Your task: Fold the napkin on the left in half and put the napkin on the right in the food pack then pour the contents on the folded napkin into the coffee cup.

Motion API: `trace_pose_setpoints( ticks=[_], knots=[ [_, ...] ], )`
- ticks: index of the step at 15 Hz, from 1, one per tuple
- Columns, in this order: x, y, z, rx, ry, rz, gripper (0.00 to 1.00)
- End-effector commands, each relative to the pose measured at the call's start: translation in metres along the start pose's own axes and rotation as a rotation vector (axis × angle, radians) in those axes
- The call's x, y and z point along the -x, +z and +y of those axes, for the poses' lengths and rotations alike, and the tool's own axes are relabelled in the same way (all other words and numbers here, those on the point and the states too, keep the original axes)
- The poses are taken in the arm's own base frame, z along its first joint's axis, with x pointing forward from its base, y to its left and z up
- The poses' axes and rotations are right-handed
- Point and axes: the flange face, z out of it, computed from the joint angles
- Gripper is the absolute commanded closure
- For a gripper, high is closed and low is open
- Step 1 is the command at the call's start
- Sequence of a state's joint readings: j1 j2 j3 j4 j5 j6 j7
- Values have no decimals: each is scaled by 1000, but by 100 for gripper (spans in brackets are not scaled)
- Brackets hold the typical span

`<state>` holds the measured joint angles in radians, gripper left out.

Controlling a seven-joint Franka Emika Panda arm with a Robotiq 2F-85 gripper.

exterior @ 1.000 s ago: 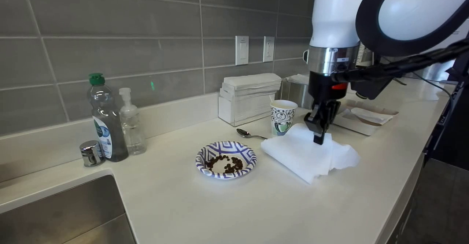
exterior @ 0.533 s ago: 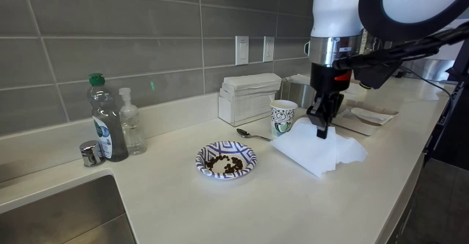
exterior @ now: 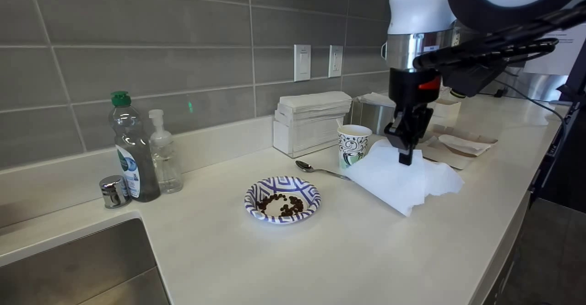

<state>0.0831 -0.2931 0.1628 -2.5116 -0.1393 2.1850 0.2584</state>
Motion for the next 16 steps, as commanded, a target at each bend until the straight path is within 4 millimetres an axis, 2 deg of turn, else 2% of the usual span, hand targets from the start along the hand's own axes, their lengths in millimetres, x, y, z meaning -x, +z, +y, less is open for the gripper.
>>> trace_pose_setpoints(
  ticks=[1, 14, 15, 16],
  knots=[
    [0, -16, 3, 27, 24, -22, 100],
    [-24, -85, 16, 50, 190, -108, 100],
    [-26, -89, 17, 49, 200, -99, 100],
    [-19, -84, 16, 42, 167, -82, 98]
  ],
)
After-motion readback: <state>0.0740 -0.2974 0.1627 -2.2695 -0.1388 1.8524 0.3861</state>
